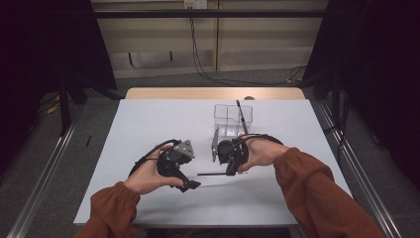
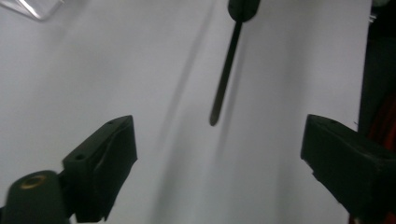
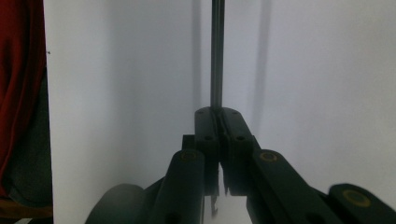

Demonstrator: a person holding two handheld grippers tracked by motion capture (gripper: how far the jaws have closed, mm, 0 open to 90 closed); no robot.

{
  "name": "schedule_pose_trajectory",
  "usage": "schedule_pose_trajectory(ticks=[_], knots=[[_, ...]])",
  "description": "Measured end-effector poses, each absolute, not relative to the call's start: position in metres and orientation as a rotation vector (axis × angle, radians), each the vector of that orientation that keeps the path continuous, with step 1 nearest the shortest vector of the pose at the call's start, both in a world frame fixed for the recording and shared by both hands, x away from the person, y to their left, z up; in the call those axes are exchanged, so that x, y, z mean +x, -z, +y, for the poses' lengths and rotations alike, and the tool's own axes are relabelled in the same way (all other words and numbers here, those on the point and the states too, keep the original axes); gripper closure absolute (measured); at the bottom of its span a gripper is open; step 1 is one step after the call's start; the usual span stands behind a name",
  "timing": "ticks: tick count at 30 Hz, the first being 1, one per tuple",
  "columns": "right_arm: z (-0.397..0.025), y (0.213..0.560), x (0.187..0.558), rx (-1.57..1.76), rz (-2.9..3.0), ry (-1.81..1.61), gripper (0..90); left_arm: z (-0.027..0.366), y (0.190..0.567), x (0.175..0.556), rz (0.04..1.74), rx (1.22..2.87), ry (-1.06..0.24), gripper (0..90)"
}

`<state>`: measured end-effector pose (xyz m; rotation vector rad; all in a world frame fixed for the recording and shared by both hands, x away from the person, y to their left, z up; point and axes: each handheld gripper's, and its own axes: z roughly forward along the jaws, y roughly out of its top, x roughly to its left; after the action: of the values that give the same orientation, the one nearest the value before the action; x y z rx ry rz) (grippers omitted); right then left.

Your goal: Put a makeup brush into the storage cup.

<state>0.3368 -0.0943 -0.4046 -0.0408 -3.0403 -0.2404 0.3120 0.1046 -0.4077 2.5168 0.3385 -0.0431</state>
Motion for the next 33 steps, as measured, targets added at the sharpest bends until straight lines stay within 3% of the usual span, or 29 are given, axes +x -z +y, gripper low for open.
schedule_pose_trajectory(ticks=[6,11,20,25,33], knots=[[-0.09,0.405,0.336,-0.023,-3.038,0.254,87.0,0.1,0.408,0.316,0.371,2.536,0.064,12.5],[-0.088,0.406,0.336,-0.009,-3.04,0.278,87.0,0.096,0.409,0.321,0.387,2.606,0.094,20.8],[-0.085,0.408,0.336,0.0,-3.034,0.306,87.0,0.09,0.411,0.325,0.336,2.624,0.14,19.0],[-0.084,0.408,0.335,0.0,-3.033,0.311,87.0,0.089,0.411,0.329,0.367,2.585,0.128,43.5],[-0.085,0.408,0.336,0.005,-3.036,0.342,87.0,0.086,0.416,0.331,0.378,2.593,0.148,57.3]])
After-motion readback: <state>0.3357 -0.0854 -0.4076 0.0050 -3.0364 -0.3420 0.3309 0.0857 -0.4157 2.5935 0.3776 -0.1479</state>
